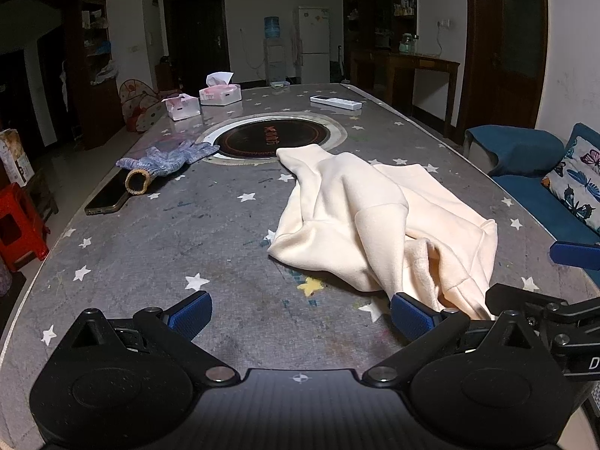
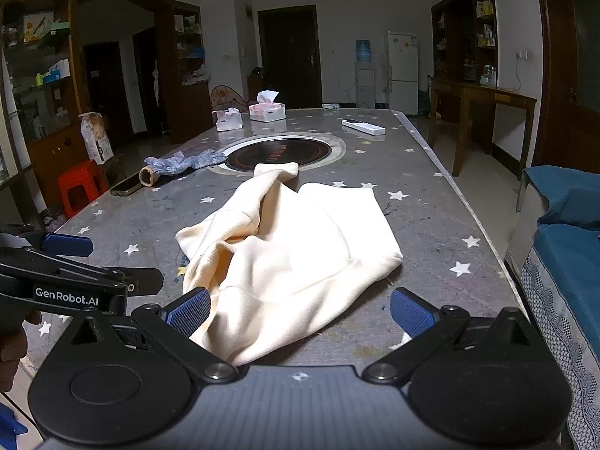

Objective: Fold clothes
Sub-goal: 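Move both grippers toward the crumpled cream sweatshirt on the table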

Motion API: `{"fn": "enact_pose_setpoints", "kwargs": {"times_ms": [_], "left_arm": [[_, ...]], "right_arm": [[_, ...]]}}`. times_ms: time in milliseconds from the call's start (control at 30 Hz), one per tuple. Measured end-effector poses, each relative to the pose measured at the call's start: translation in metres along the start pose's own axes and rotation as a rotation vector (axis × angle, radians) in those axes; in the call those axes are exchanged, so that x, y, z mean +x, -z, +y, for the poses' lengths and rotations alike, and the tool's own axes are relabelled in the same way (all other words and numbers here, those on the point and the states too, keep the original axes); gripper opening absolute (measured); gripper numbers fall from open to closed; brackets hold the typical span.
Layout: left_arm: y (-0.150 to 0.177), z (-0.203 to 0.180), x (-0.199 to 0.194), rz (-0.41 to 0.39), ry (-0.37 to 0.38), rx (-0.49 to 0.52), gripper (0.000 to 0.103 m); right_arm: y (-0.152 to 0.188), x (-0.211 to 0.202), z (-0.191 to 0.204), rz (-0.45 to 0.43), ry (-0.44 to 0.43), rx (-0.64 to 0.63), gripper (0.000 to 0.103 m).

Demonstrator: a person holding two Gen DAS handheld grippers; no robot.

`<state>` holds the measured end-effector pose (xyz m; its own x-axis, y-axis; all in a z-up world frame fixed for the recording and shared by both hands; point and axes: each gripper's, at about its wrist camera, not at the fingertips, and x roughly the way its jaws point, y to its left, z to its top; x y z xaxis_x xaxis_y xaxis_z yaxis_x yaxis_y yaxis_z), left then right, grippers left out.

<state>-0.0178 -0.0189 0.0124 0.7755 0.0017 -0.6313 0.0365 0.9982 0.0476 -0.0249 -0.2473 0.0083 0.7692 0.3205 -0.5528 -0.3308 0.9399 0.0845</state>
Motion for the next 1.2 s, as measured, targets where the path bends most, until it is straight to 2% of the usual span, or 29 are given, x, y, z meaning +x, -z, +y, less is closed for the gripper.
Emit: {"fn": "enact_pose_setpoints", "kwargs": {"times_ms": [1200], "left_arm": [[-0.017,-0.006,0.025,0.029,0.012,0.039,0.103]], "right_arm": [[-0.014,0.026,-0.006,0.039,-0.021,-0.027,0.103]]}}
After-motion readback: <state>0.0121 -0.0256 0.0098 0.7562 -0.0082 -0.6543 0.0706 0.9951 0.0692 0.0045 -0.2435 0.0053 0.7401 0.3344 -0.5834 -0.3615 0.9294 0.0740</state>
